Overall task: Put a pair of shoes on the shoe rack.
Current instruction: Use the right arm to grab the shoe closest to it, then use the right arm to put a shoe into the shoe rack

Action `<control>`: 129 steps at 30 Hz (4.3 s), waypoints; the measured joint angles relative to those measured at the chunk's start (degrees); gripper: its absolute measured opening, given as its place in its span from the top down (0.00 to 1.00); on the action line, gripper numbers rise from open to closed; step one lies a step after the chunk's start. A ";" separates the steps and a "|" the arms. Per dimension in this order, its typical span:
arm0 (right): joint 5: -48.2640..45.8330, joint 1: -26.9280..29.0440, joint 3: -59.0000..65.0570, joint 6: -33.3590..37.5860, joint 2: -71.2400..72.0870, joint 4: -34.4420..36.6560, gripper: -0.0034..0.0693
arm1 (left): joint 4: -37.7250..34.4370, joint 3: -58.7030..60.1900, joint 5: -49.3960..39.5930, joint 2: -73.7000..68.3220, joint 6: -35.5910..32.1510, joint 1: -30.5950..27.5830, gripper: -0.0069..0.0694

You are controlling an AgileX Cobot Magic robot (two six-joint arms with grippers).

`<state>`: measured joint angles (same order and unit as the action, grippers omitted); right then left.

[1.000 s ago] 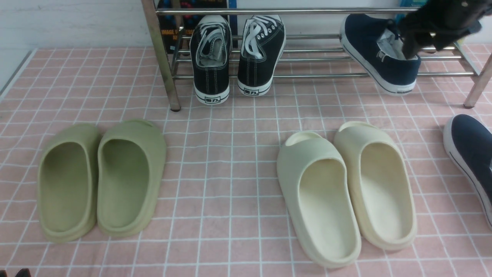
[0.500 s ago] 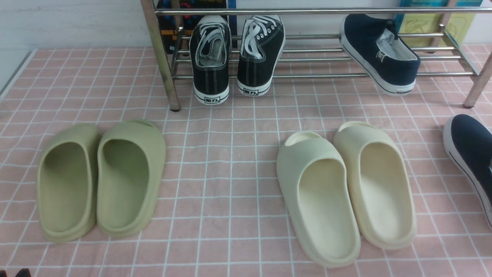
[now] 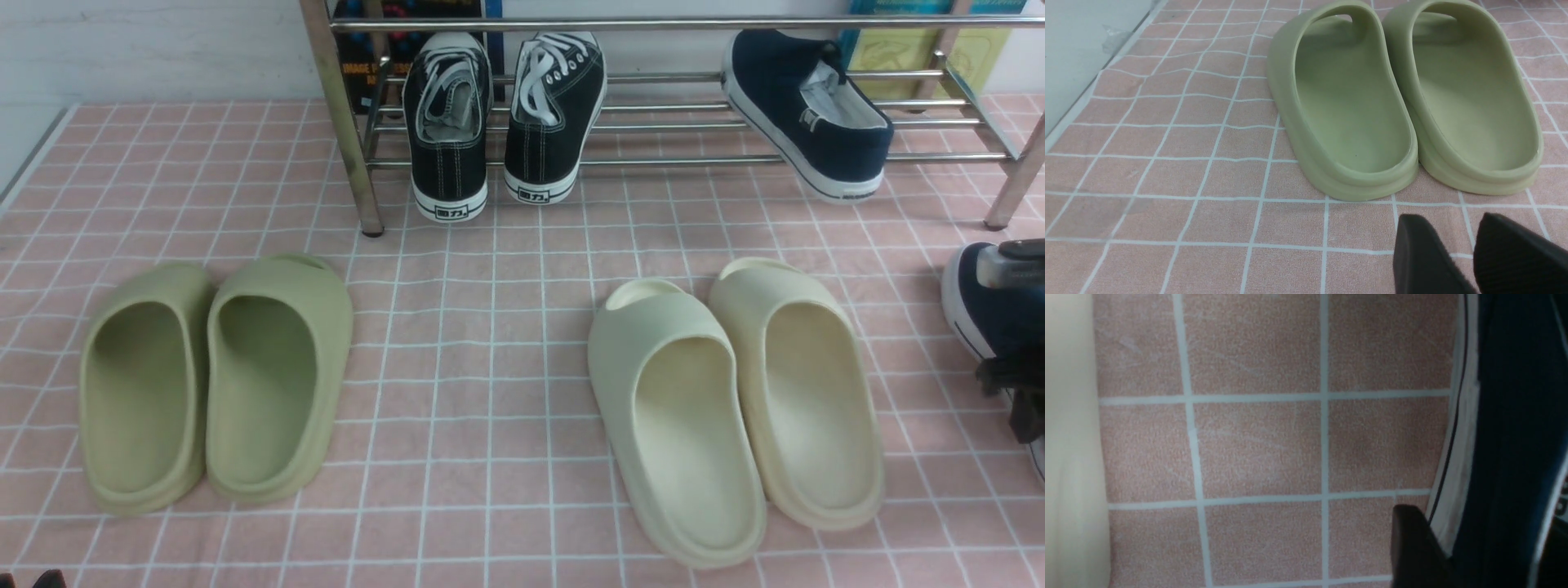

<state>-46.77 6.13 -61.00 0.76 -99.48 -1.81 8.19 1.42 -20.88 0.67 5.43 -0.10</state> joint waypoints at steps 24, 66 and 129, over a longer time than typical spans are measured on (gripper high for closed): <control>-15.81 -4.92 -26.44 2.60 0.30 1.20 0.94 | 0.00 0.00 -0.05 0.00 0.00 0.00 0.60; -12.46 -5.03 -73.34 16.58 -34.06 1.22 0.81 | 0.00 0.00 -0.05 0.00 0.00 0.00 0.60; -12.69 -8.95 -49.18 -2.80 -13.90 -9.48 0.96 | 0.06 0.00 -0.05 0.00 0.00 0.00 0.60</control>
<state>-59.46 -2.82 -110.18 -2.04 -113.38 -11.29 8.25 1.42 -20.93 0.67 5.43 -0.10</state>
